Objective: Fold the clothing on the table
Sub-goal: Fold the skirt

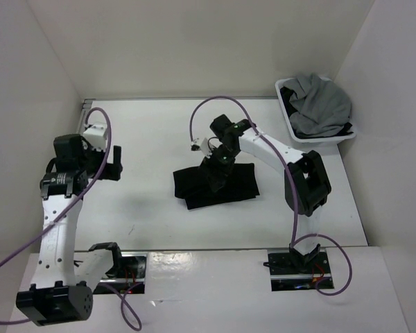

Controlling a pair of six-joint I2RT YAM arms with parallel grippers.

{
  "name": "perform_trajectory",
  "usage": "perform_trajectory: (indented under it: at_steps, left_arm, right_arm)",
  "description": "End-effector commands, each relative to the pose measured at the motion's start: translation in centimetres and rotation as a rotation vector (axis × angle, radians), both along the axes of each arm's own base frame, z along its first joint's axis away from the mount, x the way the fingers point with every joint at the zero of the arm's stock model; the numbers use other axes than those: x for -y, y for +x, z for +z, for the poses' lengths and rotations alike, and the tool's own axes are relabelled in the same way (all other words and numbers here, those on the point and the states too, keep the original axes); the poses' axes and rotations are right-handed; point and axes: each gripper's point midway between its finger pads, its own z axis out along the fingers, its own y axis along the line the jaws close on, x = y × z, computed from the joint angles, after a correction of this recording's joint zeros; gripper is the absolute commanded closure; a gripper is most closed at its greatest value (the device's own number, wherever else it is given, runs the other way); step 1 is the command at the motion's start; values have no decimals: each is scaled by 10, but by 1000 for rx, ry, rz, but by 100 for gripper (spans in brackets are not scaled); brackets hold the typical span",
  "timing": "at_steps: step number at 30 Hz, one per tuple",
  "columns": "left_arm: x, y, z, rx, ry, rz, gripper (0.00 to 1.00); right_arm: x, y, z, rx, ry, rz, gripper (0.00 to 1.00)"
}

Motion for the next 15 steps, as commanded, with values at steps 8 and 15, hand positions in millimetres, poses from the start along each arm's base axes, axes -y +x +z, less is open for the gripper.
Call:
perform_trajectory:
  at_steps: [8, 15]
  left_arm:
    - [-36, -11, 9, 87, -59, 147, 1]
    - [-45, -13, 10, 100, -55, 180, 1]
  right_arm:
    - [-31, 39, -6, 112, 83, 102, 3]
    - [-44, 40, -18, 33, 107, 139, 3]
